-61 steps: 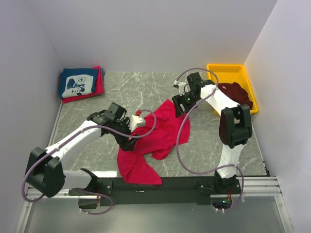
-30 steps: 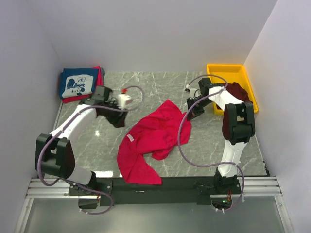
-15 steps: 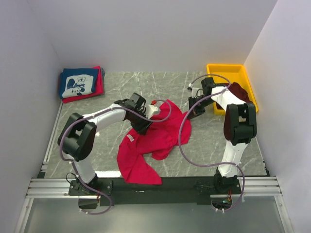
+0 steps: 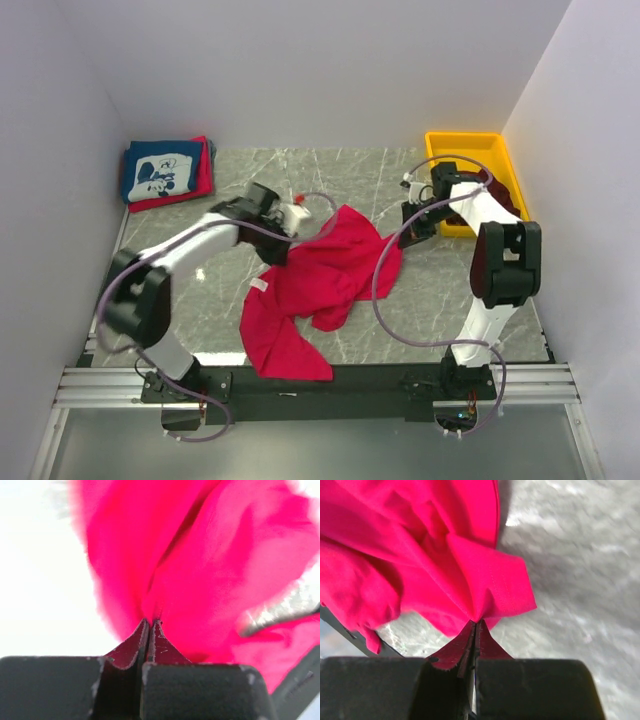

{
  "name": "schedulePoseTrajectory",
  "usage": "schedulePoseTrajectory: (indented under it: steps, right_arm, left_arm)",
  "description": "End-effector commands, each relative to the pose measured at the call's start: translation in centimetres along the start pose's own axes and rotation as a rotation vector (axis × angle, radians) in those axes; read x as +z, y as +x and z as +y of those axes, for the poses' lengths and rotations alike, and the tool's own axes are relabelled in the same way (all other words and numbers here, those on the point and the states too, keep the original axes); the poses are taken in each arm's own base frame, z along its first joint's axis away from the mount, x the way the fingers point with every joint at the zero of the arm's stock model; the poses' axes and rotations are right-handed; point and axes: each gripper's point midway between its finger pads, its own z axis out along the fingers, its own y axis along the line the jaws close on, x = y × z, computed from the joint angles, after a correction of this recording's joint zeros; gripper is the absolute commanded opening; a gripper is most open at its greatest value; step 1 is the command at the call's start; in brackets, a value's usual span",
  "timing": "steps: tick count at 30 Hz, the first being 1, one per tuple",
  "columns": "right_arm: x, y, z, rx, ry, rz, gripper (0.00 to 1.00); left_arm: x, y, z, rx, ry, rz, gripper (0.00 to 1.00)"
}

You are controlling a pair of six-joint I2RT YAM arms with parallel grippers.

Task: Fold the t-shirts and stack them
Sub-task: Flatten the tshirt out

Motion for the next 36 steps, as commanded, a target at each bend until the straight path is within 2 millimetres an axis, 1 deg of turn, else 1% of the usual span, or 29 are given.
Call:
schedulePoseTrajectory:
  steps: [1,2,3,4,5,6,7,9,10,11,12,13,14,16,18,19,21,24,25,26,27,28,29,30,31,32,33,34,36]
  right_arm:
    - [-3.7,0.5,-0.2,-0.037,0.042,-0.052,0.00]
    - [-3.9,0.8,-0.3,-0.040,0.053,-0.047,0.00]
    - [-4.1,1.0,-0.3,-0.050,0.060,-0.048,0.00]
    - [-4.4,0.9,-0.2,-0.056,0.068,-0.058,0.00]
    - [-4.4,0.8,-0.2,-0.052,0.068,-0.062,0.00]
    - [-4.3,0.5,-0.2,-0.050,0.068,-0.072,0.00]
    - [-4.0,0.3,-0.4,-0.036,0.063,-0.068,0.00]
    - [-3.6,-0.7,0.0,-0.020,0.045,-0.078,0.00]
    - [-3.0,-0.8,-0.2,-0.011,0.040,-0.066,0.00]
    - [-2.9,-1.3,-0.1,-0.013,0.039,-0.070,0.00]
    - [-2.7,-1.8,-0.2,-0.001,0.042,-0.086,0.00]
    - [-1.9,-2.1,0.6,-0.015,0.030,-0.077,0.00]
    - [-1.6,-2.8,1.1,-0.019,0.024,-0.090,0.00]
    - [-1.0,-3.5,1.4,-0.021,0.024,-0.096,0.00]
    - [-0.2,-3.8,1.6,-0.021,0.025,-0.090,0.00]
    - [0.1,-3.8,1.5,-0.019,0.032,-0.083,0.00]
    - [0.3,-4.0,1.5,-0.016,0.036,-0.080,0.00]
    - [0.3,-3.9,0.9,-0.022,0.074,-0.081,0.00]
    - [0.2,-3.8,0.8,-0.020,0.078,-0.080,0.00]
    - [0.3,-3.7,0.8,-0.020,0.080,-0.075,0.00]
    - [0.3,-3.5,0.8,-0.014,0.076,-0.066,0.00]
    - [0.3,-3.4,0.8,-0.012,0.074,-0.062,0.00]
    - [0.3,-3.4,0.9,-0.011,0.073,-0.064,0.00]
    - [0.3,-3.3,0.9,-0.004,0.070,-0.060,0.00]
    - [0.4,-3.2,0.9,-0.001,0.067,-0.055,0.00]
    - [0.5,-3.1,0.9,0.002,0.063,-0.053,0.00]
    - [0.6,-3.0,1.0,0.005,0.061,-0.047,0.00]
    - [0.7,-2.9,1.0,0.007,0.059,-0.046,0.00]
    - [1.0,-2.6,0.9,0.019,0.058,-0.038,0.00]
  left_arm:
    - [-6.8,0.0,1.6,-0.065,-0.029,-0.131,0.00]
    - [-7.7,0.8,2.2,-0.093,-0.044,-0.140,0.01]
    - [-8.2,1.8,2.9,-0.130,-0.059,-0.131,0.01]
    - [-9.1,3.2,5.0,-0.184,-0.102,-0.132,0.01]
    - [-8.8,4.7,5.7,-0.222,-0.105,-0.105,0.01]
    - [-8.7,5.7,6.4,-0.243,-0.116,-0.092,0.01]
    - [-8.3,7.6,7.6,-0.298,-0.127,-0.069,0.01]
    - [-7.8,9.3,8.9,-0.337,-0.156,-0.050,0.01]
    - [-7.9,10.2,10.2,-0.367,-0.191,-0.053,0.01]
    - [-7.0,11.8,10.6,-0.405,-0.190,-0.018,0.01]
    - [-6.9,12.7,11.4,-0.446,-0.205,-0.011,0.01]
    - [-7.2,13.7,12.4,-0.497,-0.217,-0.016,0.01]
    - [-6.9,14.2,13.2,-0.532,-0.212,-0.013,0.01]
    - [-7.3,14.6,14.6,-0.582,-0.224,-0.032,0.01]
    - [-7.5,14.5,15.5,-0.562,-0.243,-0.038,0.03]
    - [-7.6,14.5,15.6,-0.551,-0.245,-0.036,0.07]
    - [-8.2,14.2,15.4,-0.505,-0.228,-0.033,0.12]
    - [-9.5,13.2,14.6,-0.406,-0.196,-0.057,0.29]
    - [-9.8,13.0,14.1,-0.373,-0.182,-0.063,0.39]
    - [-11.0,11.4,13.6,-0.315,-0.175,-0.115,0.45]
    - [-11.6,10.7,12.9,-0.268,-0.161,-0.133,0.60]
    - [-12.1,8.9,12.3,-0.208,-0.154,-0.160,0.63]
    - [-12.8,7.2,11.3,-0.143,-0.149,-0.189,0.64]
    - [-12.7,5.9,10.3,-0.090,-0.135,-0.196,0.64]
    - [-12.2,3.4,8.2,0.016,-0.107,-0.205,0.64]
    - [-11.7,2.1,7.0,0.067,-0.088,-0.211,0.64]
    - [-10.4,0.3,4.2,0.145,-0.027,-0.208,0.64]
    - [-9.6,-1.1,3.2,0.188,-0.001,-0.213,0.64]
    - [-8.0,-2.8,0.8,0.250,0.068,-0.202,0.63]
